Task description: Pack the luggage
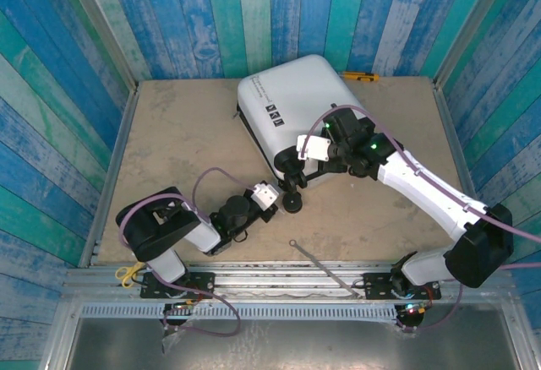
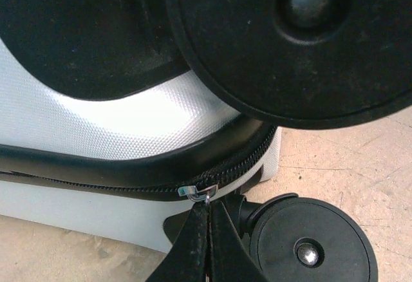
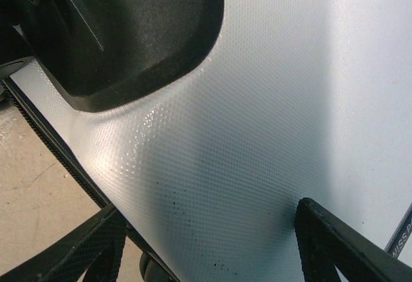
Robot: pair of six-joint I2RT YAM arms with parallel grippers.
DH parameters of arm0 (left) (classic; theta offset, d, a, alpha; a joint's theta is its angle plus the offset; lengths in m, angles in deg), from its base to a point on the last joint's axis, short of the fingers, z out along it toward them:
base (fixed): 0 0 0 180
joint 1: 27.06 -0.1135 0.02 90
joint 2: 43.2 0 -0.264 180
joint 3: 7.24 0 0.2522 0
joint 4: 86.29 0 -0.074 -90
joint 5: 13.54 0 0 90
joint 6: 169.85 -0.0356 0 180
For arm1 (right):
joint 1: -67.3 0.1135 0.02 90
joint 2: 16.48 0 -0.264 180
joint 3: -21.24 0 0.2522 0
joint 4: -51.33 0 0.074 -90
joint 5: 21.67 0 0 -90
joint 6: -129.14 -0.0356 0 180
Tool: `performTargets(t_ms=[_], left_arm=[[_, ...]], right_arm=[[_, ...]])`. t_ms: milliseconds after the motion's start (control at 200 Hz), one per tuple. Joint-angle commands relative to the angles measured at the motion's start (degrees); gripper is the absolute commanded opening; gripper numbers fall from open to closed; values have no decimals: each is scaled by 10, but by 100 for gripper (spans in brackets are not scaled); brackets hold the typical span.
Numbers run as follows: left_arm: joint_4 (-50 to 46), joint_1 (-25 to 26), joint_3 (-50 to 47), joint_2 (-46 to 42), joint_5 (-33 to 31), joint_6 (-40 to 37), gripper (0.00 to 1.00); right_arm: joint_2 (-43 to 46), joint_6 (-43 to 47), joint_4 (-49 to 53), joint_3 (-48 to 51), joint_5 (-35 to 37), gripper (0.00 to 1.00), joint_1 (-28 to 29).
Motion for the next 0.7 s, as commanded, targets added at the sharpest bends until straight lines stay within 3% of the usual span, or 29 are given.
performTargets(t_ms=[0,170,356,476,616,697], left_arm=[[-59,49,-11,11,87,-36,0],[-109,100,35,29,36,-71,0],[-87,151,41,51,-7,-70,0],[-118,205,76,66,-70,-78,0],[-188,274,176,118,-172,-100,0],[-211,295,228,151,-199,-110,0]], right_arm=[[-62,-52,-81,8,-30,68,-3],[-69,-81,-85,5,-34,67,-2],[-75,-93,-84,6,-36,65,0],[-83,-109,-83,-1,-28,65,0],[-90,-130,-78,-11,-33,65,1],[-92,-143,-77,-12,-34,65,3]])
